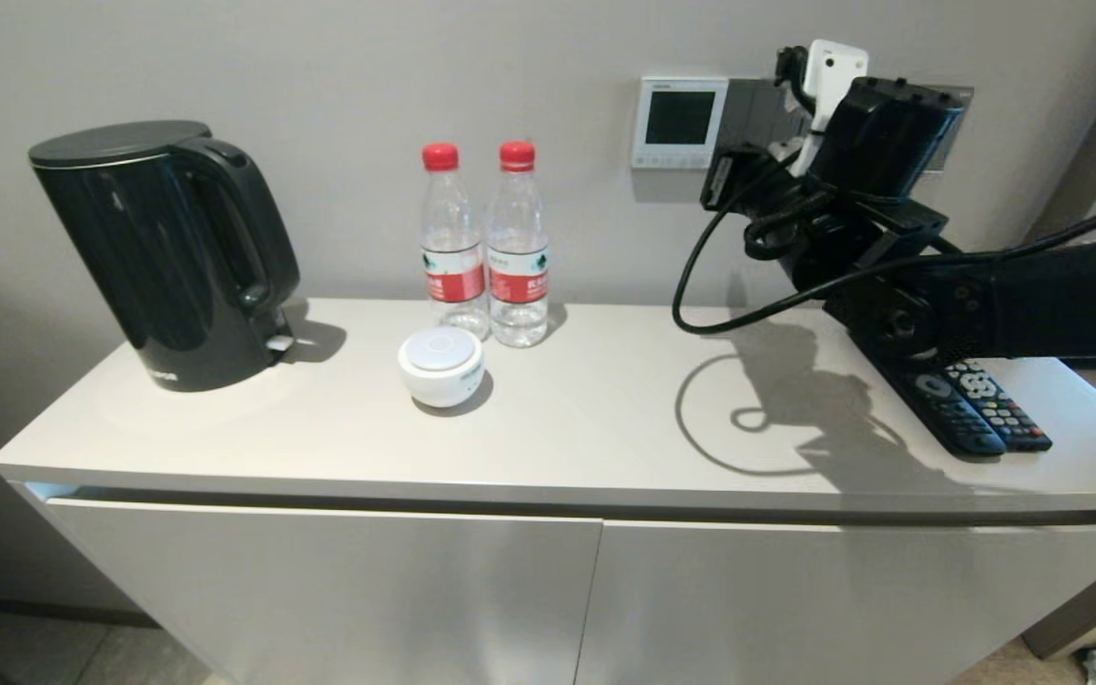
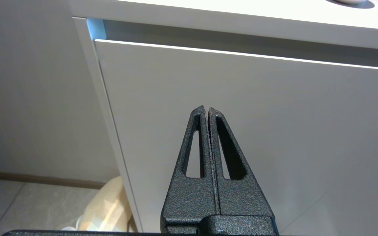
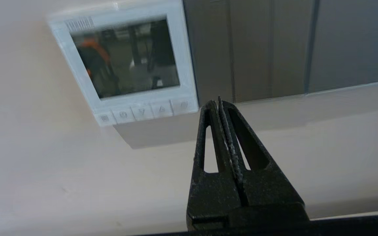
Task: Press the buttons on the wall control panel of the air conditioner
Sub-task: Turn on the central air conditioner
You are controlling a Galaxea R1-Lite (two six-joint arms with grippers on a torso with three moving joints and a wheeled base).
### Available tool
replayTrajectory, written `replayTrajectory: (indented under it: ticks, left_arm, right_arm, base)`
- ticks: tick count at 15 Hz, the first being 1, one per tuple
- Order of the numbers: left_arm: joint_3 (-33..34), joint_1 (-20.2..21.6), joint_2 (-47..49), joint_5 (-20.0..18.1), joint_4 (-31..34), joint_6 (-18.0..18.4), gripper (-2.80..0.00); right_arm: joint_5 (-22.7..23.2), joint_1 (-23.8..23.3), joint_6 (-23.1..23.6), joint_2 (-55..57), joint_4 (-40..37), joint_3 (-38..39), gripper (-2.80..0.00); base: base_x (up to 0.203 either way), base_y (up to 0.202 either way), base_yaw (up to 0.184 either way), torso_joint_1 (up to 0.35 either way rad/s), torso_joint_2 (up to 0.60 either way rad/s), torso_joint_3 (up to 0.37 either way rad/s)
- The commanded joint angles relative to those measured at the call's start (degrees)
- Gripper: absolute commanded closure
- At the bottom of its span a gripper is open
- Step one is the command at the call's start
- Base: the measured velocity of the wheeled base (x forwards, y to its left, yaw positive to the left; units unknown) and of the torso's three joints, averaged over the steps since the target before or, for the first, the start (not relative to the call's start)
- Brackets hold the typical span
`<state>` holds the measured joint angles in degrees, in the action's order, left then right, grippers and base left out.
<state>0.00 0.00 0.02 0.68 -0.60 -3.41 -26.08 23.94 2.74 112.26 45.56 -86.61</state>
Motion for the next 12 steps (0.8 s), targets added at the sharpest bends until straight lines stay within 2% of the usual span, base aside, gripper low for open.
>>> replayTrajectory:
  ticks: [1, 12]
  left_arm:
    - [0.0, 0.0, -0.02, 0.06, -0.02, -0.02, 0.0]
    - [0.0, 0.0, -0.02, 0.02, -0.02, -0.02, 0.0]
  right_arm:
    - [-0.11, 0.19, 0.41, 2.79, 0.14, -1.63, 0.0]
    - [-0.28, 0.05, 2.51, 8.24, -1.51, -9.54, 0.0]
  base:
    - [0.0, 0.0, 0.0, 0.0, 0.0, 0.0]
    - [0.0, 0.0, 0.0, 0.0, 0.0, 0.0]
